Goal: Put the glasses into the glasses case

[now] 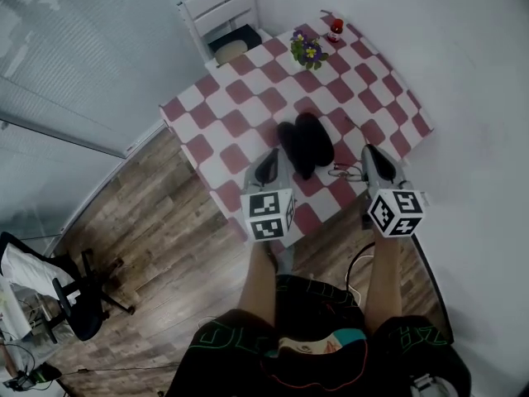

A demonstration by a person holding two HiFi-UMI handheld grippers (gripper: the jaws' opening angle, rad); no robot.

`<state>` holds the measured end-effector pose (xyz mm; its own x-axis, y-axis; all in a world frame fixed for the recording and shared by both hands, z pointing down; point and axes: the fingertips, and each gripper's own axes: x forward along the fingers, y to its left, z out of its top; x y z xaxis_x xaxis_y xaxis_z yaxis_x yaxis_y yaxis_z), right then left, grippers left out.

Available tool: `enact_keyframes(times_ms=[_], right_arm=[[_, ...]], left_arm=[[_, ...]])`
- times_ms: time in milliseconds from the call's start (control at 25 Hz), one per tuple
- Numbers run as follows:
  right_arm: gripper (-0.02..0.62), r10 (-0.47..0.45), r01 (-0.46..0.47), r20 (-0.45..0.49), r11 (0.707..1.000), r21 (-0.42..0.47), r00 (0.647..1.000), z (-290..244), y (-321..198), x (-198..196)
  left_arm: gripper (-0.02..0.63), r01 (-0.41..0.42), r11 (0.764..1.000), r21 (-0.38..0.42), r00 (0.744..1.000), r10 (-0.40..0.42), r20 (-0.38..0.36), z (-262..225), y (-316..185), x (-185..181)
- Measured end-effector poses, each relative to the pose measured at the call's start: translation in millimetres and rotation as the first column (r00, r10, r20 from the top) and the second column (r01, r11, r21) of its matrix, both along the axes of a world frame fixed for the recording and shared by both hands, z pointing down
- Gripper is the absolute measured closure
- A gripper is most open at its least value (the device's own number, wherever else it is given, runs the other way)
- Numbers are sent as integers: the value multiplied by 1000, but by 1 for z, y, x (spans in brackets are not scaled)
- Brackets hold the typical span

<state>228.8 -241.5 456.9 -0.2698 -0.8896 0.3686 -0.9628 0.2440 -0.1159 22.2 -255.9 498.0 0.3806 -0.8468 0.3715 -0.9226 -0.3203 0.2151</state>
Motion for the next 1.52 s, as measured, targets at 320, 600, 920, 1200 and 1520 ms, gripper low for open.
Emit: enact_keyframes(times_ms=[320, 600, 920, 1200, 1520], right_arm=[[574, -41, 41, -17, 999, 8, 999, -10, -34, -29], [574, -68, 70, -48, 997, 25, 997, -23, -50, -48], [573, -103, 105, -75, 994, 20, 992, -25, -59, -67], [574, -143, 144, -64, 990, 6, 988, -19, -72, -89], [572, -168, 168, -46, 986, -3, 985, -4, -91, -109]], left_arm=[[597, 36, 999, -7, 999, -36, -37, 3, -27, -23], [597, 70, 997, 10, 995, -70, -70, -6, -43, -42], [597, 97, 995, 11, 990, -96, -104, -8, -50, -53], [597, 120, 993, -4, 988, -120, -97, -4, -54, -68], [597, 117, 993, -25, 990, -119, -82, 6, -56, -70]])
